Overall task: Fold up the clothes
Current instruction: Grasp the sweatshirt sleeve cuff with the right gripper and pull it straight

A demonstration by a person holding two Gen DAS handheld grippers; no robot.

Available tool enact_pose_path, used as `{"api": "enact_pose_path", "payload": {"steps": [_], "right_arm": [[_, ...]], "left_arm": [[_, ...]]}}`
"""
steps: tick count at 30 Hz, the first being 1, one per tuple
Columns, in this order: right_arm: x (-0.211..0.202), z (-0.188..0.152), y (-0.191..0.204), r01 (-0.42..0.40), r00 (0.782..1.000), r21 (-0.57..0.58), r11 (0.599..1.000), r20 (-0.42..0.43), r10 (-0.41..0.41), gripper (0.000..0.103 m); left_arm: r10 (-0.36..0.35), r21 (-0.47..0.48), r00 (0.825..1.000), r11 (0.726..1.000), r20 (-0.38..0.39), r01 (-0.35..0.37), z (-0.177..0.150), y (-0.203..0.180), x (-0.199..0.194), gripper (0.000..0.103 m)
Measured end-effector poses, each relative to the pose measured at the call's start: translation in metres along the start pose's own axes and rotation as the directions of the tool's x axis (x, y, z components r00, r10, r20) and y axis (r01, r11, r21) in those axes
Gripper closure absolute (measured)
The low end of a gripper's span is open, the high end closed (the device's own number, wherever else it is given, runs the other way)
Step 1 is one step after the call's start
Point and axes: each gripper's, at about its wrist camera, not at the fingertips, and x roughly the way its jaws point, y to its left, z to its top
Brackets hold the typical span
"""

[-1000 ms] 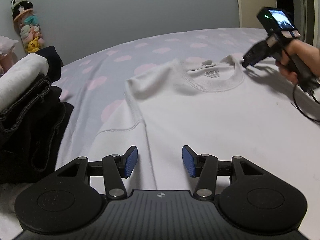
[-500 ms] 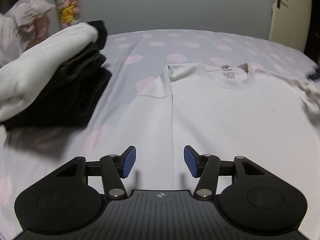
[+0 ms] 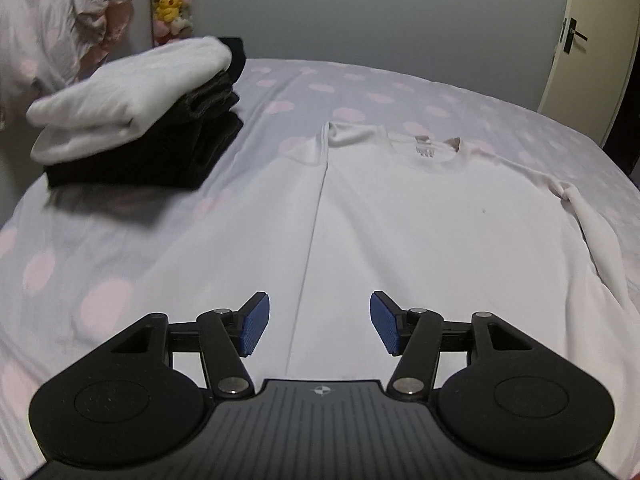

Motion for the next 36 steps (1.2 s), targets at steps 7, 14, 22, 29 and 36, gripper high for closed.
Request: {"api": "enact_pose_path", "payload": {"steps": [7,14,22,29,36], "right_arm": [[0.012,-0.045,-0.029,-0.162,0.981,0.200,0.966,-0.077,0.180,0.072],[-0.020,-0.041,-0.028,-0.134,0.991,0.162,0.978,0.009,0.134,0.098],[-0.075,0.035,-0.071,0.086,0.984,0.105,0.991,0.146,-0.101,0.098],[-0.080,0.115,-0.123,0.279,0.933,0.132,0.951,0.199,-0.301,0.098],[-0.021,0.150,-0.176,0.363,0.915,0.195,0.911,0.112,-0.389,0.097]], "left_arm": [[0.025,-0.024,0.999,0.999,-0.023,-0.025,-0.023,0.003,-0.001,0.037],[0.071,-0.050,0.996,0.996,-0.052,-0.073,-0.036,0.005,0.006,0.037],[0.111,-0.056,0.991,0.992,-0.078,-0.116,-0.037,0.007,0.019,0.037],[0.145,-0.077,0.985,0.985,-0.095,-0.152,-0.034,0.008,0.033,0.037],[0.166,-0.036,0.980,0.985,-0.106,-0.171,-0.029,-0.006,0.051,0.037]]}}
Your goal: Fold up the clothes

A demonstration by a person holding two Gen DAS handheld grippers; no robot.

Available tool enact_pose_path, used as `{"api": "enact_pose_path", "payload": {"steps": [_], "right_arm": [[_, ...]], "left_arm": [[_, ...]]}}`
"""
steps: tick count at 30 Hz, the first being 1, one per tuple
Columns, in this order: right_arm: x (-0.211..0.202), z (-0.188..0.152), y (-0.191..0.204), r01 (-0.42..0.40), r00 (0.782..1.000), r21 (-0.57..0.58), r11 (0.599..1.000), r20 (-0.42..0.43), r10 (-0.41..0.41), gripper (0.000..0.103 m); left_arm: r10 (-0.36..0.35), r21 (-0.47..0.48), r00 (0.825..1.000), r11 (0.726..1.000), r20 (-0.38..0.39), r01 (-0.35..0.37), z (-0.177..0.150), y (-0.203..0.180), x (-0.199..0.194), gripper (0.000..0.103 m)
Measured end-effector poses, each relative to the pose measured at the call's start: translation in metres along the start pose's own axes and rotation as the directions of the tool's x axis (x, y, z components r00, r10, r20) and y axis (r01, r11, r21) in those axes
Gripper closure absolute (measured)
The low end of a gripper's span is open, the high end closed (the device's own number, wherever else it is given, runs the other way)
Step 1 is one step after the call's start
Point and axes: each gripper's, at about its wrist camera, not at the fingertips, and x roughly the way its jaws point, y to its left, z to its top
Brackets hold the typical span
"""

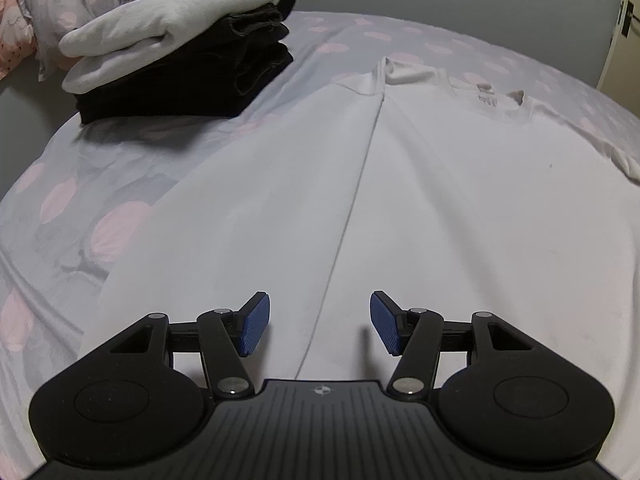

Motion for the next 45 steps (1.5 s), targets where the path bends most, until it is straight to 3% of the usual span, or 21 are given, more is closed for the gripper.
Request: {"api": "enact_pose_path", "payload": {"steps": [4,8,10,12,16,19,23,25,26,27,37,41,45], "right_arm": [[0.027,0.000,0.002,0.011,1.000,-0.027,1.000,-0.011,-0.012,0.093],[0.029,-0.002,-0.002,0.040,0.998,-0.119,0.992,0.052,-0.034,0.077],[0.021,-0.007,-0.003,0.004,0.998,-0.189,0.982,0.068,0.009,0.077],[0.018,-0.017,0.003,-0.038,0.997,-0.300,0.953,0.060,0.058,0.073],[0.020,-0.055,0.029,-0.053,0.997,-0.552,0.832,0.016,0.074,0.057],[0.041,-0.078,0.042,0.008,1.000,-0.646,0.763,0.012,0.000,0.058],[0.065,-0.086,0.046,0.062,0.997,-0.668,0.741,0.009,-0.075,0.060],[0.069,-0.086,0.046,0.081,0.995,-0.671,0.737,0.007,-0.104,0.080],[0.070,-0.085,0.045,0.096,0.992,-0.665,0.740,0.006,-0.123,0.092],[0.069,-0.083,0.043,0.108,0.991,-0.656,0.747,0.011,-0.134,0.097],[-0.013,-0.023,0.013,0.052,0.995,-0.465,0.884,0.097,-0.008,0.098],[-0.007,0.013,-0.001,0.076,0.992,-0.345,0.936,0.122,-0.035,0.099],[0.029,0.043,-0.002,0.140,0.987,-0.282,0.949,0.121,-0.110,0.099]], "left_arm": [[0.009,0.040,1.000,0.999,-0.002,-0.009,0.002,-0.013,0.007,0.037],[0.016,0.071,1.000,0.997,-0.004,-0.016,0.001,-0.022,0.010,0.037],[0.020,0.083,1.000,0.996,-0.005,-0.020,0.000,-0.026,0.011,0.037],[0.017,0.095,1.000,0.995,-0.005,-0.016,-0.001,-0.028,0.011,0.037],[0.016,0.111,1.000,0.994,-0.001,-0.015,-0.001,-0.032,0.010,0.037],[0.018,0.116,1.000,0.993,0.004,-0.019,-0.002,-0.032,0.009,0.037],[0.028,0.092,1.000,0.995,0.009,-0.029,0.000,-0.029,0.008,0.037],[0.028,0.075,1.000,0.997,0.011,-0.028,0.002,-0.025,0.008,0.037],[0.026,0.073,1.000,0.997,0.011,-0.027,0.002,-0.024,0.008,0.037],[0.025,0.071,1.000,0.997,0.012,-0.026,0.003,-0.024,0.007,0.037],[0.011,0.092,1.000,0.996,0.007,-0.012,-0.002,-0.027,0.011,0.037],[0.023,0.101,1.000,0.995,0.010,-0.024,-0.003,-0.029,0.013,0.037],[0.049,0.108,0.999,0.993,0.011,-0.050,-0.003,-0.031,0.018,0.037]]}}
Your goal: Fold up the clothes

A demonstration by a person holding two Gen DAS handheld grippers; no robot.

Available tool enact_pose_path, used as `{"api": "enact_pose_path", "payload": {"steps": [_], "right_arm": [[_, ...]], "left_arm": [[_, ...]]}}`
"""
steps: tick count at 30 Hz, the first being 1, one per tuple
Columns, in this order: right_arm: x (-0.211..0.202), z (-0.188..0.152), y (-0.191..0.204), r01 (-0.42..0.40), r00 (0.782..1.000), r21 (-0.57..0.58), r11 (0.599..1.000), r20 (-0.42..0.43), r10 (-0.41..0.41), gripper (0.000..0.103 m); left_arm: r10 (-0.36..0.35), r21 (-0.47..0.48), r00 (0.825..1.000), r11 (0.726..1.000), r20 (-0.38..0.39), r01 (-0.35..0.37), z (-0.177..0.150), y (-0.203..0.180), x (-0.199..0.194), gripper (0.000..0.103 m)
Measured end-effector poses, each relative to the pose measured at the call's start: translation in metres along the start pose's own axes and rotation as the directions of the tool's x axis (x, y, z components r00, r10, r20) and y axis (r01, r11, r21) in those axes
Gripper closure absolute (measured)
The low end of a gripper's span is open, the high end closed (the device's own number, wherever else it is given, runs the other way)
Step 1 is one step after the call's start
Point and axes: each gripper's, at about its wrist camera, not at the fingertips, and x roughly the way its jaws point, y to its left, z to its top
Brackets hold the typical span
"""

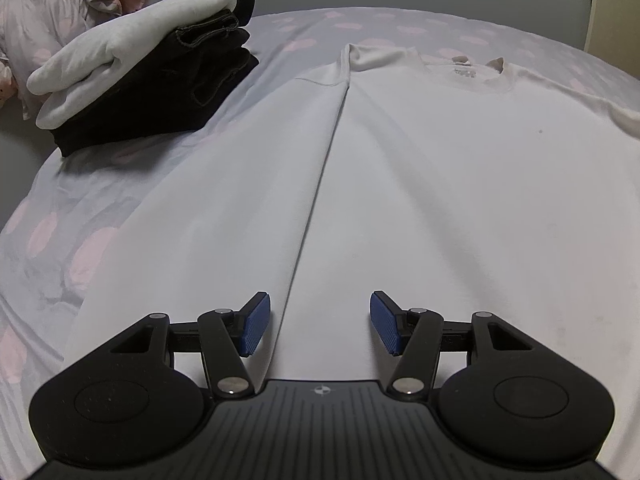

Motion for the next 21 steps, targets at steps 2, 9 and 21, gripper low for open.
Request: {"api": "enact_pose_path", "payload": {"steps": [2,9,21], "right_arm": [[0.022,0.011,0.005,0.033,0.999,0.004,0.999,-0.011,-0.033,0.099],[0.104,0.034,0.024,0.140,0.985,-0.023,0.990,-0.099,-0.141,0.099],[0.084,0.020,0.039,0.240,0.966,0.044,0.970,-0.108,-0.234,0.084]], "left_arm": [[0.016,0.003,1.000,1.000,0.001,-0.016,0.002,-0.002,0.002,0.037],[0.035,0.029,0.999,0.999,0.008,-0.035,0.011,-0.010,0.007,0.037],[-0.012,-0.005,0.999,1.000,0.042,0.012,0.015,0.005,-0.003,0.037]]}}
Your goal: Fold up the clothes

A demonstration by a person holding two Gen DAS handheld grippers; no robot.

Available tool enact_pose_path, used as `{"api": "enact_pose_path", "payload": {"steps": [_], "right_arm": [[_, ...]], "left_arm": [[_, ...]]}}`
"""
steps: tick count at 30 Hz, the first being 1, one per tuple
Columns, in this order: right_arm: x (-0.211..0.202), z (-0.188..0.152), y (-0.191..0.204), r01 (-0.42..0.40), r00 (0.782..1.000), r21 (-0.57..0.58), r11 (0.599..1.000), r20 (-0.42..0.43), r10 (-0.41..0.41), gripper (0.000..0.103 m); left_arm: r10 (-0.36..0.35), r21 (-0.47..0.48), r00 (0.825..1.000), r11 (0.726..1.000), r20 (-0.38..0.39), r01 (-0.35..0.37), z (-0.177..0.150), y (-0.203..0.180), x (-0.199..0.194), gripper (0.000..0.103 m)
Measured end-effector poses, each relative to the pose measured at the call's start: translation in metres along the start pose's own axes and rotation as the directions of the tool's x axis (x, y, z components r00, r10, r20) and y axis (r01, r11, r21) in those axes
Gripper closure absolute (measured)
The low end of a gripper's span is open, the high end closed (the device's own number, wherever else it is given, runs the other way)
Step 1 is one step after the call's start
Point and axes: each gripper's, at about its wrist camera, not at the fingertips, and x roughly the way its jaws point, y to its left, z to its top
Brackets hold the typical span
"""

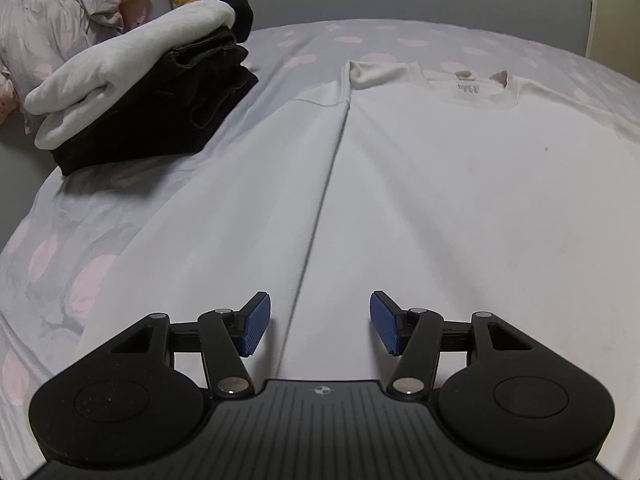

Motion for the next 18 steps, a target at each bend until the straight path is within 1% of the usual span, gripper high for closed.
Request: {"api": "enact_pose_path", "payload": {"steps": [3,5,6,8,9,11,14,15,16,18], "right_arm": [[-0.041,-0.009,-0.003,-0.095,0.995,0.065,0.993,0.028,0.093,0.084],[-0.077,-0.019,0.006,-0.190,0.981,0.076,0.979,0.055,0.186,0.084],[-0.096,-0.024,0.013,-0.242,0.969,0.077,0.967,0.068,0.237,0.084],[-0.138,-0.038,0.028,-0.357,0.932,0.074,0.931,0.098,0.350,0.082],[-0.160,-0.046,0.037,-0.411,0.908,0.068,0.909,0.113,0.402,0.080],[-0.202,-0.061,0.055,-0.514,0.853,0.055,0.856,0.134,0.504,0.079],[-0.262,-0.085,0.080,-0.652,0.751,0.028,0.758,0.162,0.640,0.076],[-0.281,-0.094,0.088,-0.692,0.713,0.017,0.722,0.172,0.679,0.070],[-0.299,-0.103,0.096,-0.726,0.678,0.010,0.688,0.184,0.712,0.069],[-0.330,-0.123,0.110,-0.776,0.618,0.011,0.631,0.208,0.758,0.065]], "left_arm": [[-0.010,-0.021,1.000,1.000,-0.007,0.010,-0.001,0.015,-0.011,0.037],[-0.011,-0.041,1.000,0.999,-0.027,0.010,-0.003,0.028,-0.019,0.037],[-0.020,-0.051,0.999,0.999,-0.037,0.018,-0.004,0.035,-0.022,0.037],[-0.050,-0.066,0.996,0.997,-0.072,0.045,-0.008,0.048,-0.029,0.037],[-0.066,-0.071,0.993,0.996,-0.096,0.059,-0.010,0.054,-0.032,0.037],[-0.080,-0.077,0.987,0.995,-0.139,0.069,-0.018,0.064,-0.035,0.037],[-0.089,-0.080,0.981,0.994,-0.172,0.077,-0.032,0.076,-0.040,0.037],[-0.091,-0.077,0.979,0.994,-0.181,0.078,-0.037,0.079,-0.040,0.037],[-0.093,-0.074,0.977,0.994,-0.190,0.080,-0.041,0.082,-0.041,0.037],[-0.090,-0.069,0.974,0.995,-0.206,0.077,-0.050,0.086,-0.041,0.037]]}}
